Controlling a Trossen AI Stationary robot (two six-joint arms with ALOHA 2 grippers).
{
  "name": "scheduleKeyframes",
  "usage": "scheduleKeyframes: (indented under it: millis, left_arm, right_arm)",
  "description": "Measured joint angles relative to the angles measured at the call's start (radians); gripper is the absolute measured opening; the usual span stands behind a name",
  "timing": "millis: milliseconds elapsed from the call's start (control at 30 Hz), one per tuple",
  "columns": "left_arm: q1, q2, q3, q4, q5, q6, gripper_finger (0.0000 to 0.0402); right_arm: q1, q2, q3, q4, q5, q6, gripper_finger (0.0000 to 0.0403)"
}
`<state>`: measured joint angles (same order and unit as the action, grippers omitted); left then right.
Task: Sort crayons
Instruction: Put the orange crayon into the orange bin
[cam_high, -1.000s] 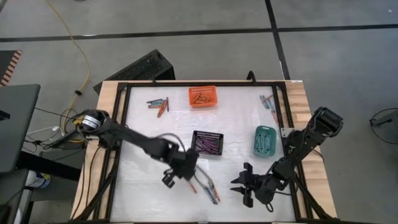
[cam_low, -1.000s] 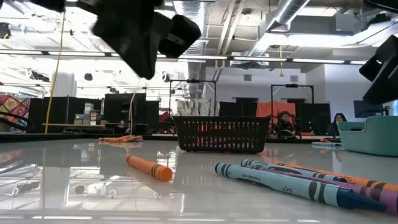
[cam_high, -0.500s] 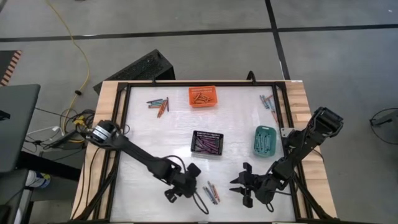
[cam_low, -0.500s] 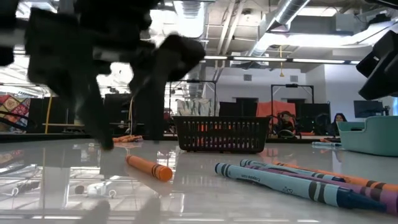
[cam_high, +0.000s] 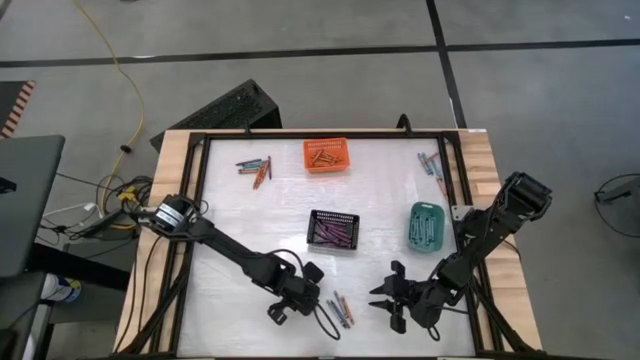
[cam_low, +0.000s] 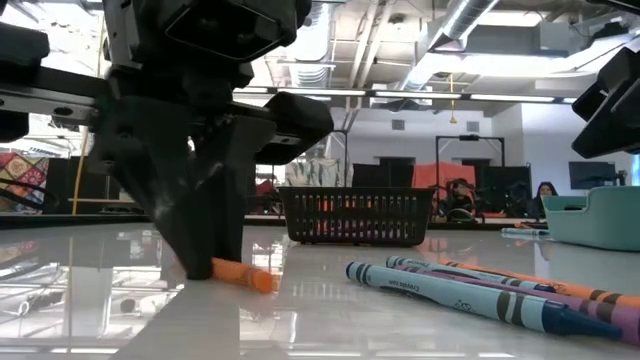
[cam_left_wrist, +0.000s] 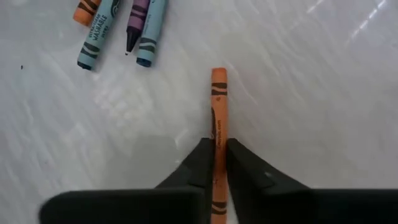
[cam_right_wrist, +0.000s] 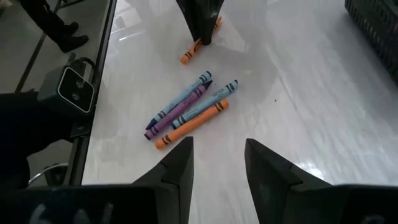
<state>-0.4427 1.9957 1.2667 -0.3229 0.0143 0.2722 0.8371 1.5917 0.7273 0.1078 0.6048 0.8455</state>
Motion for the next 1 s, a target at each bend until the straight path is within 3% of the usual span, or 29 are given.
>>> scheduleKeyframes:
  millis: [467, 1000]
  left_arm:
    - [-0.006, -0.012, -0.002, -0.015, -0.032, -0.005, 0.0001]
    - [0.022, -0.206, -0.004, -0.175, -0.276, 0.038, 0.0]
  right_arm:
    - [0.0, 0.0, 0.0, 0.001, 0.001, 0.012, 0.0138]
    - [0.0, 0.0, 0.0, 0.001, 0.002, 0.013, 0.0138]
